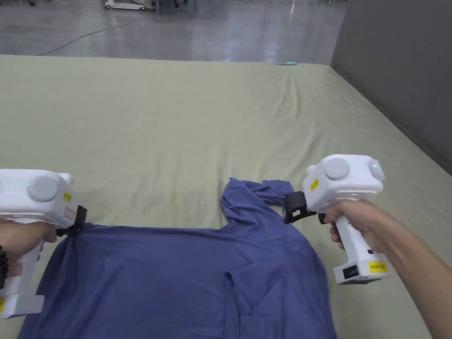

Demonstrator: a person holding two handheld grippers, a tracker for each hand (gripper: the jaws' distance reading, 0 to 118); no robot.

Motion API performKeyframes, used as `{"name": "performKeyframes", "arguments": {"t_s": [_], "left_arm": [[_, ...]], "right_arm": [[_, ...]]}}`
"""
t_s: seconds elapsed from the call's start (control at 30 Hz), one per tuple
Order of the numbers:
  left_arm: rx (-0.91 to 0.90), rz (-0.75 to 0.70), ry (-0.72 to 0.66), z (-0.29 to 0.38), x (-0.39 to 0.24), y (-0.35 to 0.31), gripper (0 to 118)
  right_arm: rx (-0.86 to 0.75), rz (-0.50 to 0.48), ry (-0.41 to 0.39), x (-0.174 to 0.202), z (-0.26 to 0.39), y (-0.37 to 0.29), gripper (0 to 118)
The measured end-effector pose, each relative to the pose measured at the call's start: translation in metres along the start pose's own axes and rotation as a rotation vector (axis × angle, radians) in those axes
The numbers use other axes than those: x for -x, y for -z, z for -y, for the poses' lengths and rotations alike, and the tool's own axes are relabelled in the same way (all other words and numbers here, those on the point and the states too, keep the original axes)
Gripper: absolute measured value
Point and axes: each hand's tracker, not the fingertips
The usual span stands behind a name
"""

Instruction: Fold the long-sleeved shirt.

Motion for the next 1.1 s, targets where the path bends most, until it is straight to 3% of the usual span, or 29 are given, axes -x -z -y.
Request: {"name": "performKeyframes", "arguments": {"t_s": [0.07, 0.3, 0.47, 0.5, 0.53, 0.57, 0.6, 0.67, 0.73, 0.93, 1.1], "left_arm": [[-0.003, -0.006, -0.003, 0.002, 0.001, 0.000, 0], [0.008, 0.010, -0.003, 0.005, 0.003, 0.008, 0], [0.008, 0.011, 0.003, 0.003, 0.003, 0.008, 0], [0.005, 0.012, 0.002, 0.003, 0.003, 0.008, 0], [0.004, 0.016, 0.002, 0.003, 0.003, 0.008, 0], [0.004, 0.020, 0.003, 0.003, 0.003, 0.009, 0], [0.005, 0.022, 0.001, 0.003, 0.002, 0.009, 0], [0.005, 0.030, -0.015, 0.005, 0.004, 0.004, 0], [-0.020, 0.041, -0.034, 0.005, 0.007, -0.009, 0], [-0.172, 0.070, -0.055, -0.033, 0.022, -0.084, 0], [-0.336, 0.100, -0.052, -0.089, 0.032, -0.177, 0]], "right_arm": [[0.033, 0.035, -0.013, -0.001, -0.003, 0.010, 72], [0.184, 0.018, -0.026, 0.016, 0.004, 0.058, 69], [0.165, 0.085, -0.070, 0.036, 0.008, 0.050, 58], [0.176, 0.047, -0.082, 0.040, 0.011, 0.046, 40], [0.191, -0.042, -0.072, 0.044, 0.015, 0.048, 9], [0.204, -0.040, -0.095, 0.050, 0.019, 0.052, 0], [0.182, 0.065, -0.171, 0.055, 0.021, 0.055, 0], [0.183, 0.055, -0.140, 0.057, 0.017, 0.047, 0], [0.138, 0.051, -0.160, 0.057, 0.010, 0.027, 0], [-0.059, -0.040, -0.144, 0.038, -0.047, -0.088, 0], [-0.267, 0.021, -0.197, 0.044, -0.094, -0.201, 0]]}}
